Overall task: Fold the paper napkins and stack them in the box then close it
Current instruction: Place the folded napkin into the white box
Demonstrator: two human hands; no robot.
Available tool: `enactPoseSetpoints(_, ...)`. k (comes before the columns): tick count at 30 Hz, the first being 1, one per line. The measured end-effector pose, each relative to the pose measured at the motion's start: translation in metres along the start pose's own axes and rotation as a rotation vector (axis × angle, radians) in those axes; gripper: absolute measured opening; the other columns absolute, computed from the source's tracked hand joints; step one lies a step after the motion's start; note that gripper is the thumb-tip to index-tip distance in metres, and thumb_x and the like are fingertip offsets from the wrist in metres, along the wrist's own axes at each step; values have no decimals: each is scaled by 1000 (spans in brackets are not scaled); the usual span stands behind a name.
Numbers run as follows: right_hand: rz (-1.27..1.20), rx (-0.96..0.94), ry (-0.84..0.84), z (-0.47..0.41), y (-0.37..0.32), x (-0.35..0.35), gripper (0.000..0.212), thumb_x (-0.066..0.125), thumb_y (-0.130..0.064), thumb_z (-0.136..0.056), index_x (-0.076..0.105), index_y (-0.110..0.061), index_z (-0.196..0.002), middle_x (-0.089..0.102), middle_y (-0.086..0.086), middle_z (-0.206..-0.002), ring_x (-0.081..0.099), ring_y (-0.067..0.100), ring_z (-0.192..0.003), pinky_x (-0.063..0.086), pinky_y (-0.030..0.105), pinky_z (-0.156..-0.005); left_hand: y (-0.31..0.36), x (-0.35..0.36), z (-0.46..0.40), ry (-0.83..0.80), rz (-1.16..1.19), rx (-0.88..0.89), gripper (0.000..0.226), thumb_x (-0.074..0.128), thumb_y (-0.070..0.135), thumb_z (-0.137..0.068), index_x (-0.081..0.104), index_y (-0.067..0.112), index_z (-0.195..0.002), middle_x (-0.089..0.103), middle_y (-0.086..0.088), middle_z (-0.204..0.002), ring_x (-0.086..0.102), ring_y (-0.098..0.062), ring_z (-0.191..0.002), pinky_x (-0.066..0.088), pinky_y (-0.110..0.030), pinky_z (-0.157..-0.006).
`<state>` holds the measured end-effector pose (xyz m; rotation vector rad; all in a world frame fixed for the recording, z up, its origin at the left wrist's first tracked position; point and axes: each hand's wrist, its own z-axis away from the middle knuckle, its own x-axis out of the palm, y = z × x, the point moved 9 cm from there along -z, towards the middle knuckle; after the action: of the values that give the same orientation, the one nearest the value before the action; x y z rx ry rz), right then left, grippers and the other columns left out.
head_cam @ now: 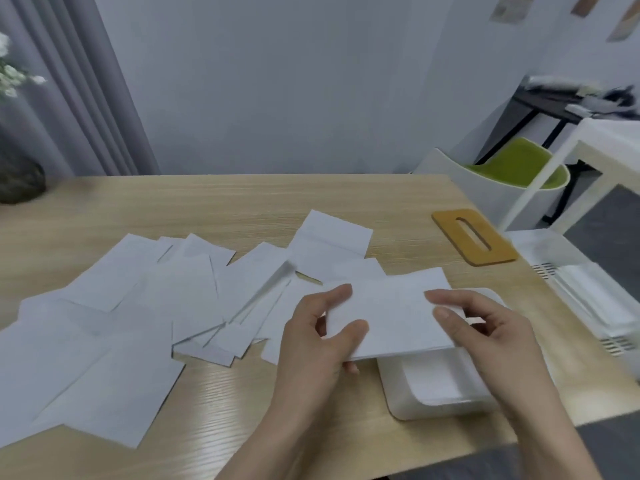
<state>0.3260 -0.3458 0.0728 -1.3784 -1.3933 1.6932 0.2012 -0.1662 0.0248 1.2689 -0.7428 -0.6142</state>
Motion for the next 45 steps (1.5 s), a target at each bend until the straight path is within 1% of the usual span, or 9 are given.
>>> enactPoseSetpoints(3,34,1,62,-1,5,-22,19,72,-17,-81,76,-36,-86,66,-8,-95,39,12,-61,39,27,-67,-5,19,1,-16,-57,11,39,76,14,-81,67,33,-114,64,9,-115,59,-7,-96,55,-27,-64)
enactPoseSetpoints(8,65,11,111,2,15,-44,17,71,-16,-82,75,-32,-81,60,-2,-88,45,-5,-57,36,24,-68,-8,43,5,-46,-256,62,32,74,33,-79,61,49,-103,56,27,-111,51,10,-102,39,-16,-92)
enactPoseSetpoints(12,151,13,135,5,25,-60,19,70,-15,-83,74,-34,-80,66,-8,-91,56,9,-87,42,36,-93,-8,56,7,-22,-486,167,32,62,46,-76,56,52,-107,37,40,-111,7,40,-109,14,-25,-108)
enactPoseSetpoints(16,242,3,164,8,30,-68,29,69,-16,-84,70,-43,-74,68,-24,-86,56,11,-102,33,49,-107,-9,71,11,-33,-674,308,46,52,49,-74,58,43,-119,38,43,-113,7,28,-128,-13,-20,-113)
enactPoseSetpoints(20,351,-64,187,11,31,-72,37,67,-14,-86,64,-49,-74,61,-38,-83,49,-8,-97,26,34,-101,-8,78,18,-14,-786,408,46,46,55,-80,63,39,-119,46,36,-112,18,8,-140,-27,-29,-112)
enactPoseSetpoints(23,529,-120,171,14,34,-69,29,65,-19,-88,65,-46,-79,61,-27,-82,42,-5,-95,14,22,-86,-4,79,22,7,-840,477,48,39,54,-82,69,34,-113,54,29,-110,30,-2,-140,-25,-35,-114)
enactPoseSetpoints(30,794,-184,160,19,35,-63,17,68,-19,-85,70,-36,-83,56,-18,-85,41,7,-98,9,23,-89,0,85,25,-29,-1013,532,36,41,42,-87,73,32,-100,64,18,-100,47,-16,-132,-11,-50,-117)
enactPoseSetpoints(35,819,-229,160,24,32,-66,7,68,-32,-86,73,-30,-91,56,-8,-120,38,15,-126,10,34,-103,1,89,24,-91,-1075,565,39,39,46,-89,74,29,-97,59,5,-134,36,-26,-142,-2,-48,-116)
enactPoseSetpoints(45,826,-268,-46,31,43,-45,59,18,-55,-94,74,-37,-97,62,-26,-116,48,-8,-113,-11,39,-116,0,107,18,-412,-1171,658,52,29,52,-96,78,36,-98,69,22,-107,55,-5,-115,-3,-48,-117)
